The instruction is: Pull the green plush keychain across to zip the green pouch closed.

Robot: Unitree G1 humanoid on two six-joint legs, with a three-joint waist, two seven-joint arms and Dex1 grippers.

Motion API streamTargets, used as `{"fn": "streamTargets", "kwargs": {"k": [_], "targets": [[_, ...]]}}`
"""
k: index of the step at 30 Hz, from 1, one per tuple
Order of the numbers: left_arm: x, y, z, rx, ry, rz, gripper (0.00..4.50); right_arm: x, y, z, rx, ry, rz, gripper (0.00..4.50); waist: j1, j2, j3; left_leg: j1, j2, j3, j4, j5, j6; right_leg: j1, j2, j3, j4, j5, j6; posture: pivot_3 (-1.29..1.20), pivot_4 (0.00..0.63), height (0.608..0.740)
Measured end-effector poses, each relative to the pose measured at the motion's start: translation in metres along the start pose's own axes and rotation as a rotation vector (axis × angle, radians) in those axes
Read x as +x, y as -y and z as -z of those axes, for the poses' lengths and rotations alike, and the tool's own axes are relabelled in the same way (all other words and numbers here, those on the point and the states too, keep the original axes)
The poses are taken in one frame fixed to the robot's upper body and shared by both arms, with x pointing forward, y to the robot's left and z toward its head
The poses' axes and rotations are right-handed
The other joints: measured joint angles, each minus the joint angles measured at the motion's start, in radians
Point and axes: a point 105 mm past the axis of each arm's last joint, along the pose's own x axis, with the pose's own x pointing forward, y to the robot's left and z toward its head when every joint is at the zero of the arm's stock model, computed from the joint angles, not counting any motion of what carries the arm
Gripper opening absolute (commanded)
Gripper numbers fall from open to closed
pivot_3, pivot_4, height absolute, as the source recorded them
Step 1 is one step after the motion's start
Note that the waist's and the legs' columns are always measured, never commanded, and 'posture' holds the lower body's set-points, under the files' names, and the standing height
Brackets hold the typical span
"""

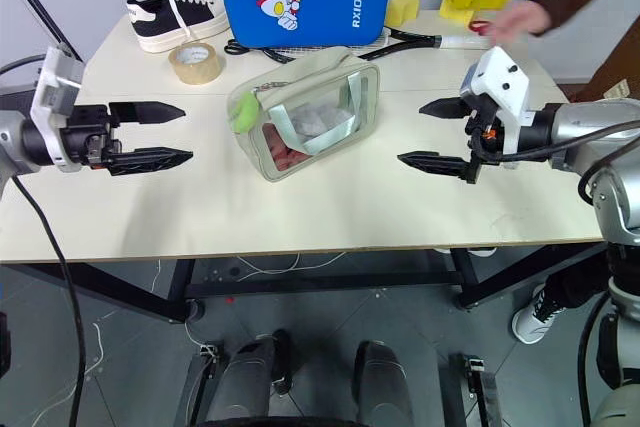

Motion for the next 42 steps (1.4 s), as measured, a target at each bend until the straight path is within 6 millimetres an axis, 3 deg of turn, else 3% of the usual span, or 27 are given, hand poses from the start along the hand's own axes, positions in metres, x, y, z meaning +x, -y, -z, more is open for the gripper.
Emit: {"fn": "streamTargets", "kwargs": {"k": [8, 11, 15, 18, 21, 24, 28, 33, 39, 42], "targets": [[-0.006, -0.003, -0.011, -0.021, 0.064, -0.018, 4.47, 0.025, 0.009, -0.028, -0.076, 0.071, -0.030, 4.50, -0.008, 0.000, 0.000, 0.000, 0.000, 0.000, 0.000, 0.000, 0.000, -0.001, 0.000, 0.000, 0.001, 0.000, 0.000, 0.00, 0.150, 0.723], [-0.006, -0.004, -0.015, -0.020, 0.083, -0.018, 4.47, 0.056, 0.018, -0.048, -0.157, 0.091, -0.053, 4.50, -0.012, 0.000, 0.000, 0.000, 0.000, 0.000, 0.000, 0.000, 0.000, -0.001, 0.001, 0.000, 0.002, 0.000, 0.000, 0.00, 0.150, 0.723], [-0.003, -0.002, -0.020, -0.009, 0.106, -0.010, 4.47, 0.119, 0.026, -0.073, -0.330, 0.028, -0.095, 4.50, -0.017, 0.001, 0.000, 0.000, 0.001, 0.001, -0.001, 0.000, 0.000, -0.004, 0.001, 0.000, 0.003, 0.000, 0.000, 0.00, 0.150, 0.723], [-0.003, 0.001, -0.016, -0.012, 0.106, -0.012, 4.47, 0.156, 0.027, -0.075, -0.396, -0.043, -0.119, 4.50, -0.011, 0.001, 0.001, -0.001, 0.001, 0.002, -0.002, 0.001, 0.000, -0.004, 0.001, 0.000, 0.004, 0.002, 0.004, 0.00, 0.150, 0.723], [-0.005, 0.005, -0.012, -0.009, 0.096, -0.017, 4.50, 0.178, 0.025, -0.063, -0.435, -0.143, -0.126, 3.60, -0.004, 0.001, 0.001, -0.002, 0.000, 0.002, -0.001, 0.001, 0.000, -0.004, 0.001, 0.000, 0.003, 0.002, 0.004, 0.00, 0.150, 0.723], [-0.009, 0.008, -0.011, -0.008, 0.102, -0.033, 4.50, 0.182, 0.032, -0.047, -0.433, -0.225, -0.102, 2.00, -0.003, 0.001, 0.001, -0.002, 0.000, 0.002, -0.001, 0.001, -0.001, -0.003, 0.001, 0.000, 0.003, 0.001, 0.002, 0.00, 0.150, 0.723], [-0.012, 0.012, -0.012, 0.005, 0.097, -0.044, 4.50, 0.177, 0.038, -0.046, -0.459, -0.265, -0.085, 0.03, -0.007, 0.001, 0.001, 0.000, 0.001, 0.002, -0.001, 0.002, -0.002, -0.003, 0.001, 0.000, 0.005, 0.001, 0.000, 0.00, 0.150, 0.723], [-0.012, 0.014, -0.016, 0.022, 0.107, -0.049, 4.50, 0.171, 0.037, -0.053, -0.369, -0.252, -0.125, 0.03, -0.010, 0.001, 0.001, -0.001, 0.001, 0.002, -0.002, 0.002, -0.003, -0.004, 0.001, 0.000, 0.005, 0.002, 0.003, 0.00, 0.150, 0.723], [-0.006, 0.015, -0.018, 0.032, 0.107, -0.023, 4.50, 0.149, 0.023, -0.084, -0.384, -0.220, -0.234, 0.03, -0.005, 0.001, 0.001, -0.001, 0.001, 0.002, -0.002, 0.002, -0.003, -0.005, 0.001, 0.000, 0.006, 0.002, 0.003, 0.00, 0.150, 0.723], [0.001, 0.013, -0.017, 0.026, 0.108, 0.001, 4.50, 0.144, 0.009, -0.076, -0.395, -0.257, -0.274, 0.03, -0.002, 0.000, 0.000, -0.001, 0.001, 0.002, 0.000, 0.002, -0.003, -0.004, 0.001, 0.000, 0.006, 0.001, 0.002, 0.00, 0.150, 0.723]]}}
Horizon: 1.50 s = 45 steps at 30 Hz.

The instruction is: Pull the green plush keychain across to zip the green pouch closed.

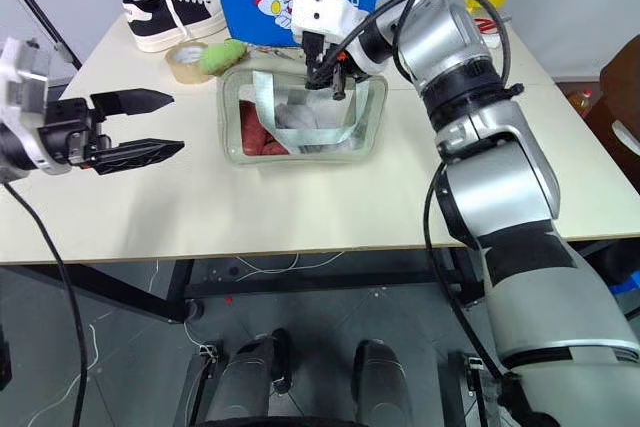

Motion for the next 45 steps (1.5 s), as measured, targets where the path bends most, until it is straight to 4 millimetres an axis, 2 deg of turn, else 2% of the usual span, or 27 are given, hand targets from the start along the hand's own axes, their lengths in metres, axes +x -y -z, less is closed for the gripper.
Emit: {"fn": "streamTargets", "kwargs": {"k": [4, 10, 15, 18, 22, 26, 27, 29, 32, 35, 37, 42, 45], "targets": [[0.003, -0.002, 0.001, 0.001, -0.001, 0.013, 4.50, -0.001, -0.015, 0.005, 0.005, -0.059, -0.020, 0.03, 0.000, 0.000, 0.000, -0.001, 0.000, 0.000, 0.000, 0.000, 0.000, -0.002, 0.000, 0.000, 0.000, -0.001, -0.002, 0.00, 0.150, 0.723], [0.006, 0.000, 0.003, -0.006, -0.011, 0.040, 4.50, -0.022, -0.013, 0.010, -0.030, -0.173, 0.085, 0.03, -0.001, 0.000, 0.000, -0.002, 0.000, 0.000, 0.000, 0.000, 0.000, -0.003, 0.000, 0.000, 0.000, -0.001, -0.002, 0.00, 0.150, 0.723], [0.007, 0.000, 0.003, -0.003, -0.016, 0.051, 4.50, -0.032, -0.016, -0.002, -0.075, -0.168, 0.126, 0.03, -0.005, 0.000, 0.000, -0.002, 0.000, 0.001, -0.002, 0.000, 0.000, -0.004, 0.000, 0.000, 0.000, -0.001, -0.002, 0.00, 0.150, 0.723], [0.009, 0.000, 0.005, -0.002, -0.020, 0.057, 4.50, -0.027, -0.024, -0.001, -0.076, -0.159, 0.104, 0.03, -0.003, 0.000, 0.000, -0.002, 0.000, 0.001, -0.001, 0.000, 0.000, -0.004, 0.000, 0.000, 0.001, -0.001, -0.001, 0.00, 0.150, 0.723], [0.010, 0.000, 0.007, -0.004, -0.025, 0.061, 4.50, -0.001, -0.047, 0.020, 0.011, -0.182, 0.019, 0.03, 0.001, 0.000, 0.000, -0.002, 0.000, 0.001, 0.000, 0.000, 0.000, -0.003, 0.000, 0.000, 0.001, -0.001, -0.002, 0.00, 0.150, 0.723], [0.009, 0.001, 0.009, -0.007, -0.030, 0.061, 4.50, 0.007, -0.046, 0.018, 0.072, -0.173, 0.064, 0.03, -0.002, -0.001, 0.000, -0.001, 0.000, 0.000, 0.000, 0.000, 0.000, -0.002, 0.000, 0.000, 0.001, -0.001, -0.002, 0.00, 0.150, 0.723], [0.009, 0.001, 0.010, -0.008, -0.035, 0.062, 4.50, 0.011, -0.046, 0.016, 0.097, -0.167, 0.075, 0.73, -0.002, -0.001, 0.000, -0.001, 0.000, 0.000, 0.000, 0.000, 0.000, -0.002, 0.000, 0.000, 0.001, -0.001, -0.002, 0.00, 0.150, 0.723], [0.009, 0.003, 0.009, -0.002, -0.037, 0.067, 4.50, 0.018, -0.046, 0.016, 0.149, -0.163, 0.090, 1.44, -0.003, -0.001, 0.000, -0.001, 0.000, 0.000, -0.001, 0.000, 0.000, -0.003, 0.000, 0.000, 0.001, -0.001, -0.002, 0.00, 0.150, 0.723], [0.009, 0.003, 0.009, 0.000, -0.038, 0.072, 4.50, 0.027, -0.045, 0.018, 0.244, -0.164, 0.111, 3.05, -0.003, -0.001, 0.000, -0.001, 0.000, 0.000, -0.001, 0.000, 0.000, -0.003, 0.000, 0.000, 0.001, -0.001, -0.002, 0.00, 0.150, 0.723], [0.010, 0.003, 0.010, 0.001, -0.042, 0.072, 4.50, 0.024, -0.043, 0.019, 0.281, -0.159, 0.122, 4.45, 0.002, -0.001, 0.000, -0.002, 0.000, 0.000, 0.000, 0.000, 0.000, -0.003, 0.000, 0.000, 0.001, -0.001, -0.002, 0.00, 0.150, 0.723], [0.011, 0.003, 0.010, 0.000, -0.045, 0.079, 4.50, 0.016, -0.044, 0.018, 0.287, -0.137, 0.111, 4.48, 0.005, -0.001, 0.000, -0.002, 0.000, 0.000, 0.000, 0.000, 0.000, -0.002, 0.000, 0.000, 0.000, -0.001, -0.002, 0.00, 0.150, 0.723], [0.012, 0.004, 0.011, -0.002, -0.048, 0.097, 4.50, -0.032, -0.038, 0.011, 0.256, -0.052, 0.119, 4.48, 0.004, -0.001, 0.000, -0.001, 0.000, 0.000, -0.001, 0.000, 0.000, -0.003, 0.000, 0.000, 0.000, -0.001, -0.002, 0.00, 0.150, 0.723], [0.012, 0.004, 0.011, -0.001, -0.052, 0.098, 4.50, -0.060, -0.037, 0.015, 0.209, -0.052, 0.128, 4.48, 0.001, -0.001, 0.000, -0.001, 0.000, 0.000, -0.001, 0.000, 0.000, -0.003, -0.001, 0.000, -0.001, -0.001, -0.002, 0.00, 0.150, 0.723]]}}
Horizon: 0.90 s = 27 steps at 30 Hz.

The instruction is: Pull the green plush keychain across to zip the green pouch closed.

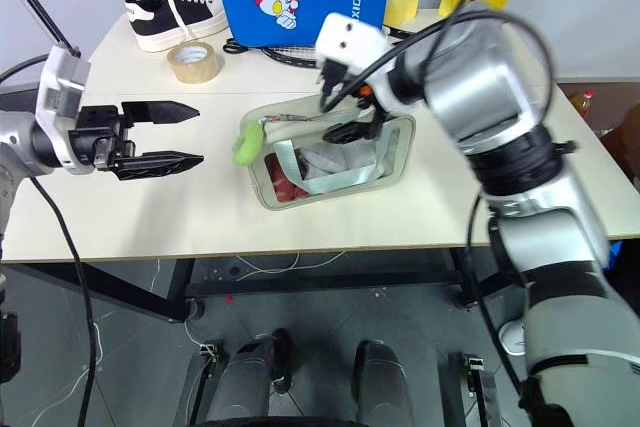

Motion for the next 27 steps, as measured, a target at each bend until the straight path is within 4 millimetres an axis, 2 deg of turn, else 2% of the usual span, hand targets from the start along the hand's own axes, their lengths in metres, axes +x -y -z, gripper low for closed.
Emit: {"fn": "streamTargets", "kwargs": {"k": [2, 5, 7, 8, 9, 15, 21, 27], "targets": [[0.000, 0.000, 0.000, 0.000, 0.000, 0.003, 4.50, -0.007, 0.003, 0.007, -0.026, -0.017, 0.013, 4.48, -0.002, 0.000, 0.000, 0.000, 0.000, 0.000, 0.000, 0.000, 0.000, 0.000, 0.000, 0.000, 0.000, 0.000, 0.000, 0.00, 0.150, 0.723], [0.000, 0.000, -0.001, 0.002, 0.002, 0.004, 4.50, -0.004, 0.006, 0.033, -0.037, -0.077, 0.014, 4.48, -0.003, 0.000, 0.000, 0.001, 0.000, 0.000, 0.000, 0.000, 0.000, 0.000, 0.000, 0.000, 0.000, 0.000, 0.000, 0.00, 0.150, 0.723], [0.000, 0.000, -0.001, 0.002, 0.002, 0.005, 4.50, 0.003, 0.008, 0.052, -0.031, -0.123, 0.015, 3.97, -0.003, 0.000, 0.000, 0.000, 0.000, 0.000, 0.000, 0.000, 0.000, 0.000, 0.000, 0.000, 0.000, 0.000, 0.000, 0.00, 0.150, 0.723], [0.001, 0.000, -0.001, 0.002, 0.002, 0.005, 4.50, 0.007, 0.010, 0.061, -0.026, -0.146, 0.020, 3.64, -0.003, 0.000, 0.000, 0.000, 0.000, 0.000, 0.000, 0.000, 0.000, 0.000, 0.000, 0.000, 0.000, 0.000, 0.000, 0.00, 0.150, 0.723], [0.001, 0.001, -0.001, 0.002, 0.001, 0.005, 4.50, 0.010, 0.012, 0.066, -0.022, -0.156, 0.026, 3.07, -0.003, 0.000, 0.000, 0.000, 0.000, 0.000, 0.000, 0.000, 0.000, 0.000, 0.000, 0.000, 0.000, 0.000, 0.000, 0.00, 0.150, 0.723], [0.002, 0.003, -0.002, 0.010, -0.002, 0.012, 4.50, 0.008, 0.015, 0.066, 0.000, -0.161, 0.068, 0.11, -0.002, 0.000, 0.000, 0.000, 0.000, 0.000, 0.000, 0.000, 0.000, 0.000, 0.000, 0.000, 0.000, 0.000, 0.000, 0.00, 0.150, 0.723], [0.004, 0.004, -0.001, 0.008, -0.002, 0.023, 4.50, 0.006, -0.001, 0.047, 0.034, -0.132, 0.029, 0.04, -0.002, 0.000, 0.000, 0.000, 0.000, 0.000, 0.000, 0.000, 0.000, 0.000, 0.000, 0.000, 0.000, 0.000, 0.000, 0.00, 0.150, 0.723], [0.020, 0.001, 0.004, -0.006, 0.001, 0.035, 4.50, 0.007, -0.002, 0.049, 0.035, -0.132, 0.035, 0.04, 0.006, 0.000, 0.000, 0.000, 0.000, 0.000, 0.001, 0.000, 0.000, 0.001, 0.000, 0.000, 0.000, 0.000, 0.000, 0.00, 0.150, 0.723]]}}
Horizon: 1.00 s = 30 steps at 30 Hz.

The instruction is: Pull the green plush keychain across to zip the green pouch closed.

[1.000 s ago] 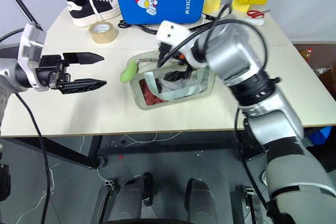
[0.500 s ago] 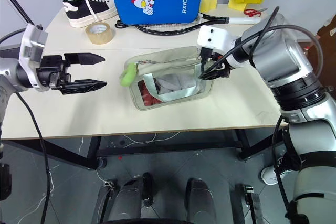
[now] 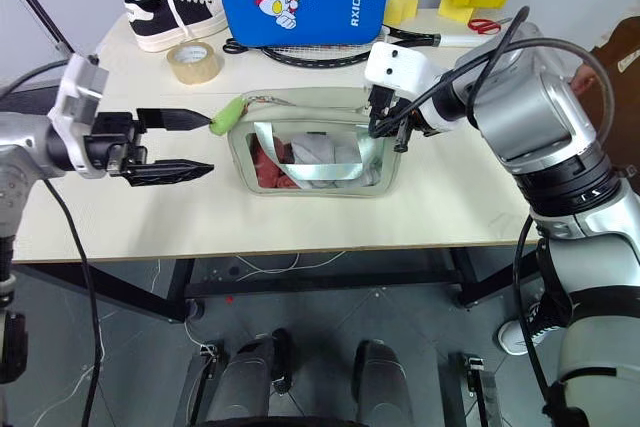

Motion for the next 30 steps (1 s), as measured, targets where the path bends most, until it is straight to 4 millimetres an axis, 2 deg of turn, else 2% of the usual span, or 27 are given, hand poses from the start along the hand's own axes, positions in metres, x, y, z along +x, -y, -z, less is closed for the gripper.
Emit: {"fn": "streamTargets", "kwargs": {"k": [2, 5, 10, 11, 12, 13, 14, 15, 17, 21, 24, 27, 30], "targets": [[0.006, -0.008, -0.002, 0.017, 0.001, -0.037, 4.50, 0.002, -0.001, 0.002, 0.004, -0.001, -0.004, 0.04, 0.000, 0.000, 0.000, 0.000, 0.000, 0.000, 0.000, 0.000, 0.000, 0.000, 0.000, 0.000, 0.000, 0.000, 0.000, 0.00, 0.150, 0.723], [0.014, -0.024, -0.001, 0.041, 0.005, -0.118, 3.61, 0.002, -0.002, 0.001, 0.000, 0.004, -0.003, 0.00, -0.004, 0.000, 0.000, 0.000, 0.000, 0.000, 0.000, 0.000, 0.000, 0.000, 0.000, 0.000, 0.000, 0.000, 0.000, 0.00, 0.150, 0.723], [0.019, -0.028, 0.006, 0.041, -0.011, -0.126, 1.20, 0.002, -0.003, 0.000, 0.003, 0.015, -0.013, 0.00, -0.008, 0.000, 0.000, 0.000, 0.000, 0.000, 0.000, 0.000, 0.000, 0.000, 0.000, 0.000, 0.000, 0.001, 0.001, 0.00, 0.150, 0.723], [0.018, -0.028, 0.007, 0.048, -0.019, -0.122, 0.59, 0.002, -0.003, 0.000, 0.004, 0.018, -0.013, 0.00, -0.008, 0.000, 0.000, 0.000, 0.000, 0.000, 0.000, 0.000, 0.000, 0.000, 0.000, 0.000, 0.000, 0.001, 0.001, 0.00, 0.150, 0.723], [0.017, -0.028, 0.007, 0.053, -0.024, -0.120, 0.17, 0.002, -0.003, 0.000, 0.005, 0.018, -0.012, 0.00, -0.008, 0.000, 0.000, 0.000, 0.000, 0.000, 0.000, 0.000, 0.000, 0.000, 0.000, 0.000, 0.000, 0.000, 0.001, 0.00, 0.150, 0.723], [0.016, -0.027, 0.007, 0.062, -0.031, -0.117, 0.07, 0.002, -0.003, 0.000, 0.005, 0.017, -0.009, 0.00, -0.008, 0.000, 0.000, 0.000, 0.000, 0.000, 0.000, 0.000, 0.000, 0.000, 0.000, 0.000, 0.000, 0.000, 0.001, 0.00, 0.150, 0.723], [0.015, -0.027, 0.007, 0.068, -0.040, -0.117, 0.07, 0.002, -0.002, 0.000, 0.005, 0.018, -0.006, 0.00, -0.008, 0.000, 0.000, 0.000, 0.000, 0.000, 0.000, 0.000, 0.000, 0.000, 0.000, 0.000, 0.000, 0.000, 0.000, 0.00, 0.000, 0.723], [0.013, -0.029, 0.008, 0.073, -0.050, -0.123, 0.07, 0.002, -0.002, 0.000, 0.005, 0.018, -0.003, 0.00, -0.007, 0.000, 0.000, 0.000, 0.000, 0.000, 0.000, 0.000, 0.000, 0.000, 0.000, 0.000, 0.000, 0.000, 0.000, 0.00, 0.000, 0.723], [0.011, -0.033, 0.012, 0.062, -0.074, -0.142, 0.07, 0.005, -0.003, 0.004, 0.017, 0.013, -0.011, 0.00, -0.006, 0.000, -0.032, -0.006, -0.001, 0.000, 0.002, 0.004, -0.003, -0.005, 0.000, 0.000, 0.003, 0.004, 0.007, 0.00, 0.000, 0.723], [0.023, -0.037, -0.016, 0.116, -0.009, -0.134, 0.07, 0.004, -0.002, 0.003, 0.016, 0.020, -0.002, 0.00, -0.005, 0.000, -0.042, -0.005, -0.001, 0.000, 0.002, 0.001, -0.002, -0.001, 0.000, -0.001, -0.001, 0.005, 0.010, 0.00, 0.000, 0.723], [0.032, -0.033, -0.019, 0.117, 0.011, -0.102, 0.07, 0.004, -0.002, 0.002, 0.015, 0.024, 0.000, 0.00, -0.010, -0.001, -0.049, -0.005, -0.001, 0.000, 0.002, 0.001, -0.002, -0.001, 0.000, -0.001, -0.002, 0.005, 0.010, 0.00, 0.000, 0.723], [0.030, -0.033, -0.015, 0.113, -0.010, -0.094, 1.00, 0.005, -0.003, 0.003, 0.014, 0.025, -0.003, 0.00, -0.014, -0.001, -0.049, -0.005, -0.001, 0.001, 0.002, 0.001, -0.002, -0.003, 0.000, -0.001, -0.001, 0.005, 0.010, 0.00, 0.000, 0.723], [0.022, -0.036, -0.013, 0.100, -0.034, -0.105, 2.51, 0.006, -0.004, 0.004, 0.009, 0.028, -0.003, 0.00, -0.015, -0.001, -0.049, -0.005, -0.001, 0.001, 0.002, 0.002, -0.003, -0.003, 0.000, -0.001, -0.001, 0.005, 0.010, 0.00, 0.000, 0.723]]}}
